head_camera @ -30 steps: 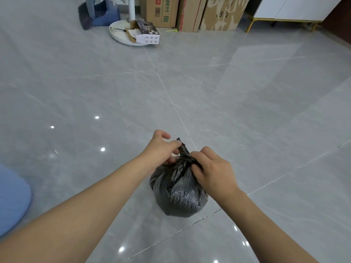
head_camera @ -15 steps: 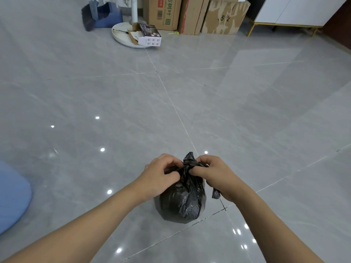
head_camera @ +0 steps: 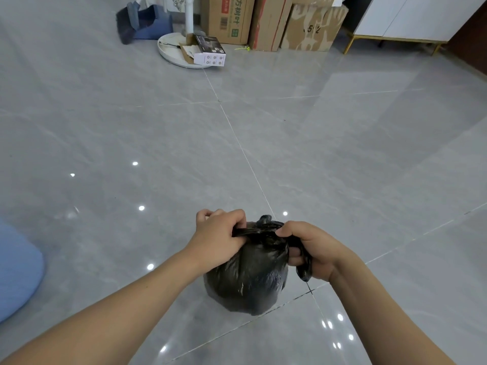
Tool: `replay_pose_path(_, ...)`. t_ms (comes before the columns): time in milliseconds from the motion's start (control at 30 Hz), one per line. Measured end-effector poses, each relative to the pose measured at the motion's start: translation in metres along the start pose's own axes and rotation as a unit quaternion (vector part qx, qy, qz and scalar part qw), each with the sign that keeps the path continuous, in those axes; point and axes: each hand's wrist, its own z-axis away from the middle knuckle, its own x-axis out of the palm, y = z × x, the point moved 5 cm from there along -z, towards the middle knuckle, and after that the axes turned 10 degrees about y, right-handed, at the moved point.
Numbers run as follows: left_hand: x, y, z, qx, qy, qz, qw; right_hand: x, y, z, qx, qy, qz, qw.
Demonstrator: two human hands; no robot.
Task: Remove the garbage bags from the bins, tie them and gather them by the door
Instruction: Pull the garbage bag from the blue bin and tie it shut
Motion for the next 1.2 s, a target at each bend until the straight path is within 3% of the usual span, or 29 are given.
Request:
replay_pose_path(133,0.002,0.001,0.000,-0.003,0.010,-0.005,1.000,0.000,0.003,-0.001,0.004,-0.012,-0.010,1.000)
replay_pose_path(333,0.003,-0.004,-0.001,-0.021,0.017,-0.006,1.000,-0.004,-0.003,-0.003,-0.039,0.056,0.086,0.994)
replay_pose_path(600,0.003,-0.003,-0.002,-0.060,-0.003,0.015,0.998,0.005,-0.008,0.000,-0.110,0.042,0.020,0.993)
replay_pose_path(767,0.001,-0.004,-0.005,-0.059,0.005,0.012,0.998,0.001,-0.005,-0.009,-0.113,0.091,0.039,0.989)
replay_pose_path(1000,-0.003,-0.010,-0.009,-0.082,0.014,0.010,0.997,-0.005,-0.004,-0.014,-0.057,0.096,0.081,0.990)
replay_pose_path(1200,0.000,-0.012,-0.011,-0.098,-0.008,0.024,0.995,0.000,-0.003,-0.008,0.000,0.024,0.153,0.988)
